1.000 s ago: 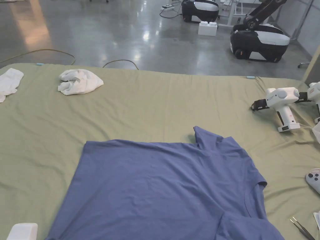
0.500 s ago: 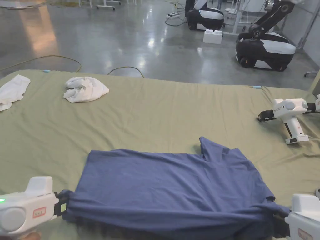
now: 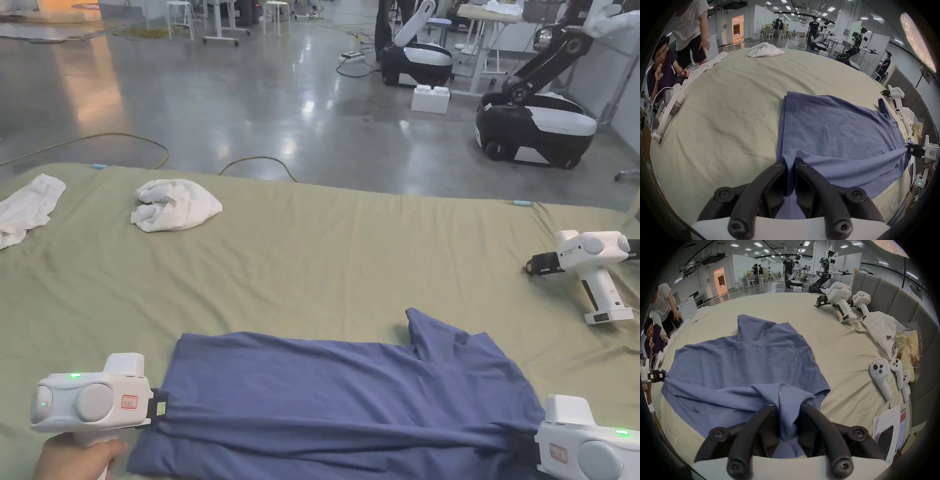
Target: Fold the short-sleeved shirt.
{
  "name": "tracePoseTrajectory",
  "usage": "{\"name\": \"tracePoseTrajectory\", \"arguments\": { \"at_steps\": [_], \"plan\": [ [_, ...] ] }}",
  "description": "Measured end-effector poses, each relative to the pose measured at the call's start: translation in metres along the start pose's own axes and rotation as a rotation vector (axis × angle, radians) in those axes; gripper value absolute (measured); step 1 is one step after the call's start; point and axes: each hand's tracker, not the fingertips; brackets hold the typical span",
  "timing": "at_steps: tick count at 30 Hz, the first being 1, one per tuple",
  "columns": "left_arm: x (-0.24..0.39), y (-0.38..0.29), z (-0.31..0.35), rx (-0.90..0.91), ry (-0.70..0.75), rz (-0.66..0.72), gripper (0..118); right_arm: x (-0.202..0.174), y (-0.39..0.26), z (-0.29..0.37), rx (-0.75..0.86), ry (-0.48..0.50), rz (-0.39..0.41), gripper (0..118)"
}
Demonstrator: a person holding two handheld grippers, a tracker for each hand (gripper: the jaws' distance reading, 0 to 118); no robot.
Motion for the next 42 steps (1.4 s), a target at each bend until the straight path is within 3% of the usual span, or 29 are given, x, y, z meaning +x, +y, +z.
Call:
{"name": "tracePoseTrajectory", "arguments": {
  "at_steps": [2, 4, 5, 8, 10, 13, 15, 16, 17, 18, 19, 21, 30, 37, 39, 41, 42],
  "plan": [
    [0.0, -0.002, 0.002, 0.012, 0.013, 0.014, 29, -0.002, -0.002, 0.002, 0.006, -0.039, 0.003, 36],
    [0.001, -0.004, 0.009, 0.05, -0.007, 0.019, 60, -0.003, -0.005, 0.012, 0.039, -0.042, -0.01, 51],
    [0.005, -0.006, 0.018, 0.083, -0.033, 0.015, 68, -0.004, -0.006, 0.02, 0.087, -0.042, -0.026, 56],
    [0.016, -0.009, 0.041, 0.188, -0.065, -0.028, 71, -0.01, -0.009, 0.046, 0.237, -0.015, -0.026, 67],
    [0.025, -0.015, 0.062, 0.284, -0.071, -0.059, 71, -0.021, -0.011, 0.071, 0.359, -0.006, -0.025, 68],
    [0.045, -0.025, 0.096, 0.431, -0.08, -0.098, 67, -0.038, -0.017, 0.105, 0.531, 0.004, -0.04, 68],
    [0.059, -0.035, 0.121, 0.556, -0.055, -0.124, 53, -0.05, -0.024, 0.127, 0.648, 0.0, -0.062, 67],
    [0.065, -0.039, 0.13, 0.597, -0.042, -0.131, 39, -0.054, -0.026, 0.136, 0.687, 0.001, -0.065, 63],
    [0.069, -0.045, 0.139, 0.642, -0.027, -0.14, 29, -0.059, -0.03, 0.146, 0.733, -0.006, -0.072, 55],
    [0.075, -0.051, 0.149, 0.676, -0.009, -0.141, 19, -0.065, -0.033, 0.155, 0.771, -0.017, -0.075, 39],
    [0.078, -0.055, 0.156, 0.707, -0.004, -0.139, 7, -0.068, -0.035, 0.161, 0.797, -0.021, -0.075, 13],
    [0.084, -0.063, 0.169, 0.76, 0.021, -0.136, 1, -0.075, -0.04, 0.173, 0.83, -0.039, -0.082, 8],
    [0.071, -0.083, 0.193, 0.787, 0.044, -0.161, 0, -0.086, -0.05, 0.194, 0.904, -0.033, -0.043, 1],
    [0.011, -0.064, 0.127, 0.336, 0.027, -0.029, 0, -0.085, -0.053, 0.183, 0.836, -0.018, -0.026, 1],
    [-0.006, -0.057, 0.099, 0.191, 0.009, 0.008, 17, -0.084, -0.056, 0.178, 0.813, -0.02, -0.023, 1],
    [-0.016, -0.049, 0.073, 0.083, -0.005, 0.035, 58, -0.082, -0.058, 0.175, 0.794, -0.024, -0.029, 1],
    [-0.02, -0.045, 0.062, 0.054, -0.011, 0.056, 73, -0.08, -0.059, 0.173, 0.783, -0.023, -0.03, 1]
  ]
}}
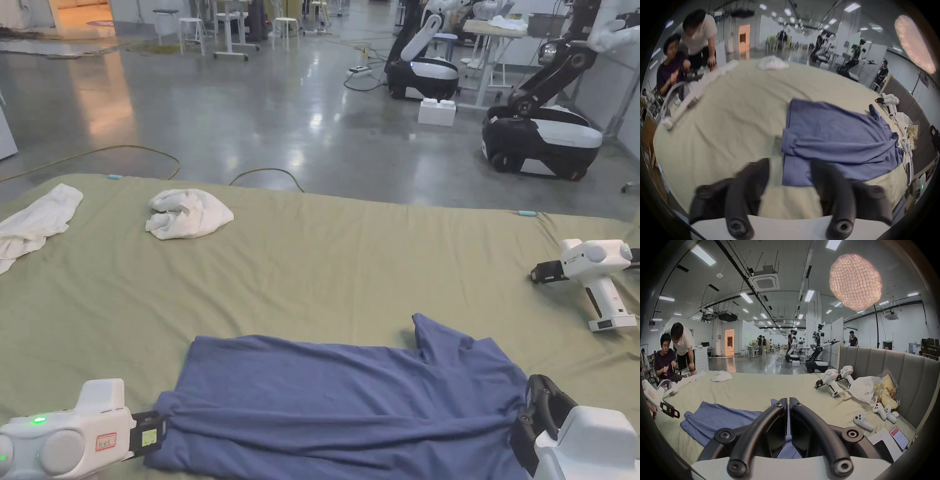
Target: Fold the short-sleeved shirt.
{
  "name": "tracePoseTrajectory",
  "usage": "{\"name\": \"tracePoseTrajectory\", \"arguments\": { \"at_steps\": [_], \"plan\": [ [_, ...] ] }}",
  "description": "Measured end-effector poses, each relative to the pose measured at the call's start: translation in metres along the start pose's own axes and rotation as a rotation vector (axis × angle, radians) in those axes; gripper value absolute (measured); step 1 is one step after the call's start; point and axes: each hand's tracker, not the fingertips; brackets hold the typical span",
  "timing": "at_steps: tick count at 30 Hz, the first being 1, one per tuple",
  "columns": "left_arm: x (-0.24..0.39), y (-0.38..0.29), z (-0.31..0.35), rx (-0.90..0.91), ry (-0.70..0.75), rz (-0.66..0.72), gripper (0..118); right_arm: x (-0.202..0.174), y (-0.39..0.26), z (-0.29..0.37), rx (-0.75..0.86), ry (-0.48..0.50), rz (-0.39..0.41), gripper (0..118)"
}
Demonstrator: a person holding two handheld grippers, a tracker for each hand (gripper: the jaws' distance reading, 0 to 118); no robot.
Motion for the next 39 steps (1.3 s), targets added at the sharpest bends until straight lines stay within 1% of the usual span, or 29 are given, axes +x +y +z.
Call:
{"name": "tracePoseTrajectory", "arguments": {
  "at_steps": [1, 3, 8, 9, 10, 11, 12, 13, 15, 16, 18, 19, 20, 21, 22, 24, 25, 26, 27, 29, 30, 31, 32, 34, 35, 36, 38, 39],
  "plan": [
    [-0.003, 0.003, -0.009, -0.036, -0.01, 0.009, 79, 0.001, -0.002, 0.0, -0.01, -0.003, 0.002, 1],
    [-0.004, 0.007, -0.024, -0.073, -0.022, 0.017, 79, 0.004, -0.005, -0.001, -0.027, -0.013, 0.008, 1],
    [0.005, 0.003, -0.064, -0.23, 0.096, -0.045, 77, 0.011, -0.013, -0.002, -0.068, -0.033, 0.01, 1],
    [0.011, 0.0, -0.067, -0.245, 0.095, -0.084, 77, 0.013, -0.016, -0.002, -0.077, -0.036, 0.009, 1],
    [0.017, -0.001, -0.062, -0.196, 0.129, -0.123, 77, 0.015, -0.017, -0.002, -0.084, -0.04, 0.008, 1],
    [0.027, -0.005, -0.054, -0.182, 0.157, -0.13, 74, 0.017, -0.02, -0.002, -0.095, -0.045, 0.008, 1],
    [0.033, -0.005, -0.054, -0.196, 0.133, -0.114, 67, 0.019, -0.023, -0.002, -0.107, -0.054, 0.007, 1],
    [0.036, -0.006, -0.054, -0.192, 0.123, -0.119, 52, 0.02, -0.025, -0.003, -0.116, -0.06, 0.006, 1],
    [0.044, -0.012, -0.052, -0.186, 0.115, -0.157, 31, 0.024, -0.031, -0.007, -0.154, -0.072, 0.003, 1],
    [0.048, -0.014, -0.052, -0.184, 0.13, -0.198, 23, 0.026, -0.034, -0.009, -0.169, -0.074, 0.0, 2],
    [0.051, -0.017, -0.049, -0.179, 0.115, -0.237, 10, 0.035, -0.044, -0.017, -0.221, -0.082, 0.003, 2],
    [0.05, -0.018, -0.046, -0.178, 0.108, -0.232, 7, 0.04, -0.048, -0.021, -0.255, -0.085, 0.005, 4],
    [0.048, -0.018, -0.043, -0.173, 0.101, -0.224, 6, 0.046, -0.054, -0.027, -0.296, -0.089, 0.01, 11],
    [0.045, -0.017, -0.039, -0.158, 0.09, -0.209, 5, 0.053, -0.058, -0.034, -0.353, -0.088, 0.014, 21],
    [0.042, -0.017, -0.033, -0.143, 0.08, -0.188, 5, 0.059, -0.064, -0.04, -0.399, -0.089, 0.009, 36],
    [0.038, -0.017, -0.02, -0.111, 0.064, -0.163, 4, 0.073, -0.077, -0.057, -0.502, -0.077, 0.015, 54],
    [0.037, -0.018, -0.014, -0.082, 0.066, -0.161, 4, 0.079, -0.085, -0.066, -0.555, -0.077, 0.01, 61],
    [0.037, -0.019, -0.009, -0.067, 0.059, -0.163, 4, 0.084, -0.092, -0.074, -0.597, -0.064, 0.003, 66],
    [0.036, -0.019, -0.002, -0.049, 0.05, -0.165, 4, 0.089, -0.099, -0.082, -0.656, -0.036, -0.006, 67],
    [0.036, -0.021, 0.007, -0.015, 0.043, -0.168, 4, 0.094, -0.113, -0.094, -0.703, 0.0, -0.03, 67],
    [0.036, -0.022, 0.01, -0.002, 0.041, -0.169, 4, 0.095, -0.118, -0.101, -0.75, 0.024, -0.029, 67],
    [0.035, -0.022, 0.011, 0.009, 0.04, -0.167, 4, 0.096, -0.123, -0.105, -0.77, 0.028, -0.028, 66],
    [0.035, -0.024, 0.014, 0.021, 0.036, -0.167, 4, 0.094, -0.128, -0.109, -0.782, 0.035, -0.013, 60],
    [0.036, -0.026, 0.017, 0.035, 0.037, -0.17, 4, 0.092, -0.134, -0.113, -0.793, 0.06, -0.001, 32],
    [0.035, -0.025, 0.016, 0.037, 0.037, -0.174, 4, 0.092, -0.135, -0.114, -0.797, 0.074, -0.013, 22],
    [0.036, -0.026, 0.017, 0.039, 0.036, -0.18, 4, 0.091, -0.134, -0.114, -0.79, 0.095, -0.03, 14],
    [0.035, -0.026, 0.018, 0.045, 0.035, -0.181, 4, 0.086, -0.129, -0.113, -0.788, 0.103, -0.02, 13],
    [0.034, -0.024, 0.018, 0.048, 0.032, -0.175, 4, 0.084, -0.126, -0.112, -0.788, 0.089, 0.011, 12]
  ]
}}
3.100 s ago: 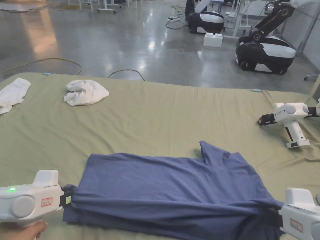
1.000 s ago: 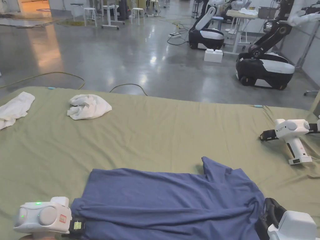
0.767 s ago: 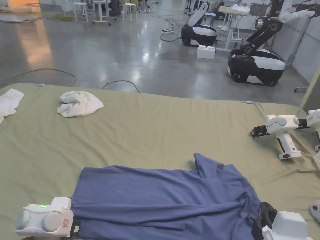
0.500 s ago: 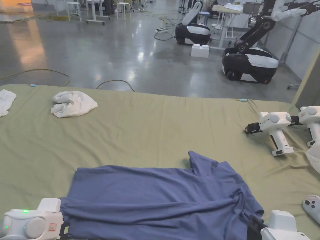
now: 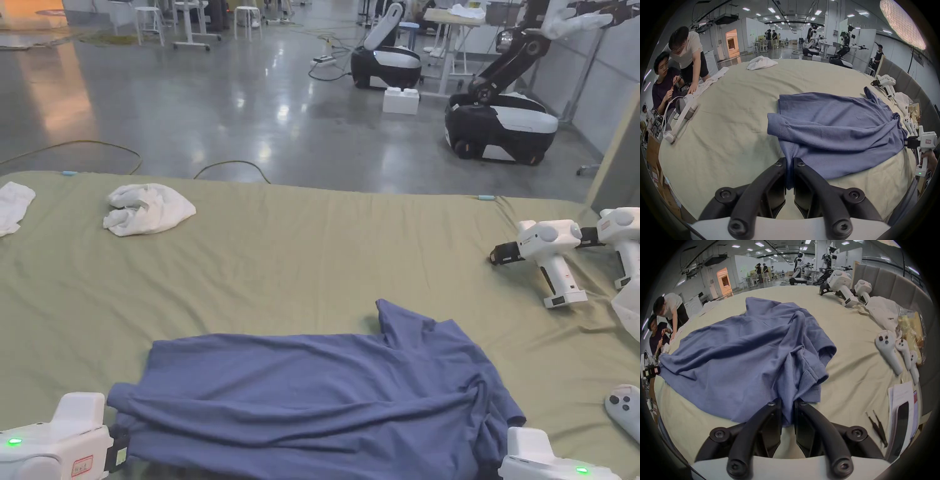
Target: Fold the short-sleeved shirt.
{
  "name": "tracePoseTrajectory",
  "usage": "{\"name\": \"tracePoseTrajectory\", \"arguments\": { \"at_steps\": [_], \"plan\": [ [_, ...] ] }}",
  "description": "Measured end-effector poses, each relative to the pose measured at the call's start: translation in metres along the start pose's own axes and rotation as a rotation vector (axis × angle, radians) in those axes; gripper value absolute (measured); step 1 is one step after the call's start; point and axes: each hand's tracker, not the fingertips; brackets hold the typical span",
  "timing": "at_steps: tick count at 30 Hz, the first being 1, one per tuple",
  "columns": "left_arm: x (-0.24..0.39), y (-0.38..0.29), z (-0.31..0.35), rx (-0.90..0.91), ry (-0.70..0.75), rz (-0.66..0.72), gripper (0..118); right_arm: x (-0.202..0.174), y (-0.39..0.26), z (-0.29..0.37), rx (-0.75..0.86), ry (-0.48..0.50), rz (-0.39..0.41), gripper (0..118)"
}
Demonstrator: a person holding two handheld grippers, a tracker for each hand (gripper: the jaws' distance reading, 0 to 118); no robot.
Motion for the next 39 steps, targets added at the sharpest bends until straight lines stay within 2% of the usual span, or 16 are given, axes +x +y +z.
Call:
{"name": "tracePoseTrajectory", "arguments": {
  "at_steps": [5, 9, 16, 23, 29, 37, 39],
  "plan": [
    [-0.002, 0.017, 0.021, 0.033, -0.022, 0.009, 4, -0.002, 0.015, 0.042, 0.04, -0.025, 0.003, 10],
    [-0.008, 0.039, 0.054, 0.072, -0.03, 0.033, 4, -0.005, 0.034, 0.094, 0.09, -0.044, 0.061, 9],
    [-0.022, 0.035, 0.092, 0.047, -0.022, 0.073, 4, -0.003, 0.017, 0.139, 0.108, -0.04, 0.098, 9],
    [-0.024, -0.034, 0.101, -0.065, -0.008, 0.081, 4, -0.014, -0.046, 0.137, -0.018, -0.045, 0.155, 9],
    [-0.031, -0.103, 0.073, -0.22, 0.033, 0.094, 4, -0.026, -0.092, 0.119, -0.117, -0.091, 0.183, 9],
    [-0.019, -0.123, 0.045, -0.261, 0.092, 0.002, 4, -0.032, -0.12, 0.099, -0.12, -0.124, 0.118, 11],
    [-0.018, -0.12, 0.045, -0.259, 0.094, 0.002, 5, -0.035, -0.116, 0.101, -0.118, -0.132, 0.107, 17]
  ]
}}
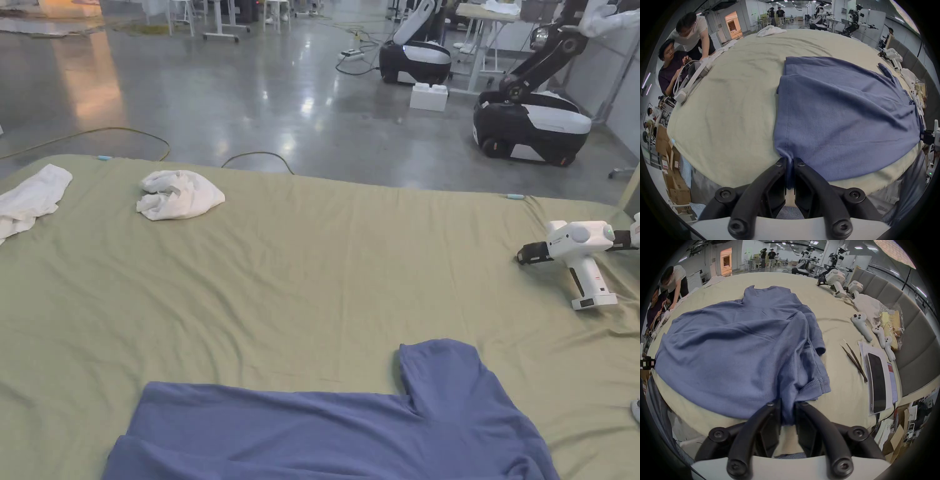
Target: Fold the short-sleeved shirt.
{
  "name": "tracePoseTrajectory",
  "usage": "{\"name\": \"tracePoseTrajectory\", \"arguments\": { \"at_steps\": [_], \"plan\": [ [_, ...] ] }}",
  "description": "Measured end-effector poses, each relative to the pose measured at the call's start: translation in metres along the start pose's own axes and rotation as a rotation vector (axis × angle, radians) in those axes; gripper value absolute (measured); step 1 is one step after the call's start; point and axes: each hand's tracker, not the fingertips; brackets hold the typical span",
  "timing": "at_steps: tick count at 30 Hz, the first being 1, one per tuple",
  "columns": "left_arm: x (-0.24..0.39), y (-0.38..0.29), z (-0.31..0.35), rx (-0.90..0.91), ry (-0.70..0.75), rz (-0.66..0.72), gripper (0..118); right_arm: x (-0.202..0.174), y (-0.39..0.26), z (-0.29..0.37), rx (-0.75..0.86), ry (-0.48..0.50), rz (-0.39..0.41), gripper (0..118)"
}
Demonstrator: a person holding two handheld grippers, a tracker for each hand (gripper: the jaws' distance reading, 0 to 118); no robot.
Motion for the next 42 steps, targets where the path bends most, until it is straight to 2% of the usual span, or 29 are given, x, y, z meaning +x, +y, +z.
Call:
{"name": "tracePoseTrajectory", "arguments": {
  "at_steps": [3, 4, 5, 6, 9, 13, 17, 21, 22, 23, 24, 25, 26, 29, 34, 36, 38, 42],
  "plan": [
    [0.001, 0.006, 0.013, 0.055, -0.01, 0.034, 33, 0.001, 0.009, 0.017, 0.069, -0.066, -0.024, 57],
    [0.002, 0.009, 0.019, 0.102, -0.031, 0.037, 52, 0.002, 0.013, 0.024, 0.125, -0.057, -0.043, 68],
    [0.003, 0.013, 0.029, 0.164, -0.066, 0.043, 66, 0.001, 0.02, 0.032, 0.182, -0.052, -0.054, 72],
    [0.005, 0.019, 0.036, 0.237, -0.1, 0.05, 72, -0.001, 0.029, 0.042, 0.246, -0.073, -0.053, 74],
    [0.014, 0.04, 0.054, 0.408, -0.147, 0.05, 73, -0.01, 0.056, 0.063, 0.484, -0.096, -0.027, 80],
    [0.037, 0.073, 0.076, 0.603, -0.093, 0.007, 73, -0.022, 0.095, 0.083, 0.69, -0.021, -0.126, 82],
    [0.055, 0.1, 0.097, 0.776, -0.015, -0.005, 72, -0.039, 0.128, 0.1, 0.847, -0.012, -0.168, 82],
    [0.063, 0.116, 0.115, 0.897, 0.027, 0.008, 66, -0.05, 0.145, 0.112, 0.949, 0.008, -0.201, 77],
    [0.064, 0.118, 0.12, 0.927, 0.03, 0.012, 61, -0.054, 0.148, 0.115, 0.969, 0.001, -0.195, 74],
    [0.064, 0.12, 0.124, 0.952, 0.036, 0.019, 48, -0.055, 0.149, 0.116, 0.99, -0.001, -0.189, 64],
    [0.065, 0.122, 0.128, 0.967, 0.037, 0.024, 33, -0.058, 0.152, 0.118, 0.999, -0.004, -0.182, 49],
    [0.066, 0.124, 0.131, 0.978, 0.036, 0.022, 11, -0.059, 0.153, 0.119, 1.008, -0.011, -0.179, 26],
    [0.068, 0.125, 0.134, 1.002, 0.053, 0.023, 0, -0.061, 0.154, 0.121, 1.025, -0.022, -0.179, 11],
    [0.068, 0.126, 0.14, 1.023, 0.061, 0.017, 0, -0.063, 0.157, 0.123, 1.036, -0.04, -0.173, 4],
    [0.054, 0.13, 0.127, 0.972, 0.063, -0.024, 0, -0.061, 0.16, 0.117, 1.023, -0.05, -0.166, 2],
    [0.038, 0.137, 0.11, 0.863, 0.042, -0.005, 0, -0.058, 0.159, 0.113, 1.008, -0.037, -0.163, 2],
    [0.017, 0.151, 0.079, 0.663, -0.013, 0.038, 0, -0.056, 0.158, 0.108, 0.985, -0.046, -0.148, 2],
    [-0.019, 0.17, 0.015, 0.428, -0.064, 0.116, 0, -0.049, 0.156, 0.093, 0.924, -0.046, -0.138, 2]
  ]
}}
